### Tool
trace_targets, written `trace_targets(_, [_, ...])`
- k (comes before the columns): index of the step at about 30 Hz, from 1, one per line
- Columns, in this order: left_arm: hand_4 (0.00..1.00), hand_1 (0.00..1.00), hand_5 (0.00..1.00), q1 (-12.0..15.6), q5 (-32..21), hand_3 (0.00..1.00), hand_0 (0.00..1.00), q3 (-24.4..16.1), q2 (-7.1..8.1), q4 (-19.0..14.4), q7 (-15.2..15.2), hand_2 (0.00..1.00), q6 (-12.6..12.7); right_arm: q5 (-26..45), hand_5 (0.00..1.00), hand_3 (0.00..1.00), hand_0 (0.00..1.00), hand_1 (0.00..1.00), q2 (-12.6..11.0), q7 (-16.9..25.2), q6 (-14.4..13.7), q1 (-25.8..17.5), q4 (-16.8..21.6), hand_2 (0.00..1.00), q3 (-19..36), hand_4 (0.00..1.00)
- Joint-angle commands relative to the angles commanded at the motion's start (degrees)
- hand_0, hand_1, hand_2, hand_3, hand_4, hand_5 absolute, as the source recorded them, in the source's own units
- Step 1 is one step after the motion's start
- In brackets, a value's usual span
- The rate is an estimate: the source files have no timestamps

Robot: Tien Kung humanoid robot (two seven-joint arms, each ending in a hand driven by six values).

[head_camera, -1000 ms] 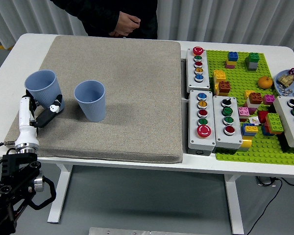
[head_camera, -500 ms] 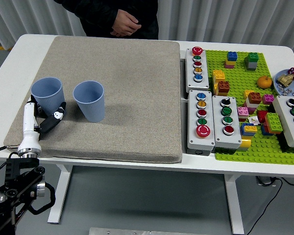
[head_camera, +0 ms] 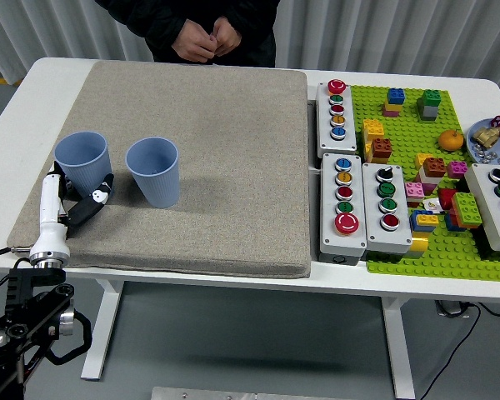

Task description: Pick cup pour cup place

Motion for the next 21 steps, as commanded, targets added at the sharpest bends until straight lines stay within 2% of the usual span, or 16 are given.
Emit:
trace_targets(3, [0.739,0.629,0.243,0.15,0.46,0.792,0.546,-0.19,-0.02,-0.27,0.34,0.761,-0.19,-0.14,0.387,0.641,0.742,0.707,0.0,-0.02,0.03,-0.13,0.0,0.724,0.04,0.227])
trace_targets(4, [0.778,0.659,0.284,0.18,0.74,0.854,0.574,-0.29,-0.02,-0.32,0.54,0.809,-0.38,-0.12,0.387,0.641,0.742,0.707,0.02,-0.01,0.03,-0.14,0.0,0.724,0.05,0.226])
trace_targets(9, [0.778,0.659,0.284,0.32,2.02,0.854,0.574,-0.79,-0.11,-0.53,1.44,0.809,-1.07,0.03,0.387,0.641,0.742,0.707,0.05,0.05,0.01,-0.19,0.0,0.724,0.03,0.226])
trace_targets(10, [0.825,0.692,0.336,0.33,2.11,0.893,0.609,-0.86,-0.14,-0.56,1.48,0.856,-1.12,0.03,0.387,0.642,0.742,0.707,0.05,0.05,0.0,-0.2,0.0,0.724,0.04,0.226])
trace_targets(21, [0.847,0.713,0.368,0.05,4.27,0.934,0.635,-2.33,-0.12,-1.51,2.98,0.896,-2.25,-0.16,0.389,0.642,0.742,0.708,-0.06,0.0,0.0,0.2,0.0,0.724,0.19,0.226])
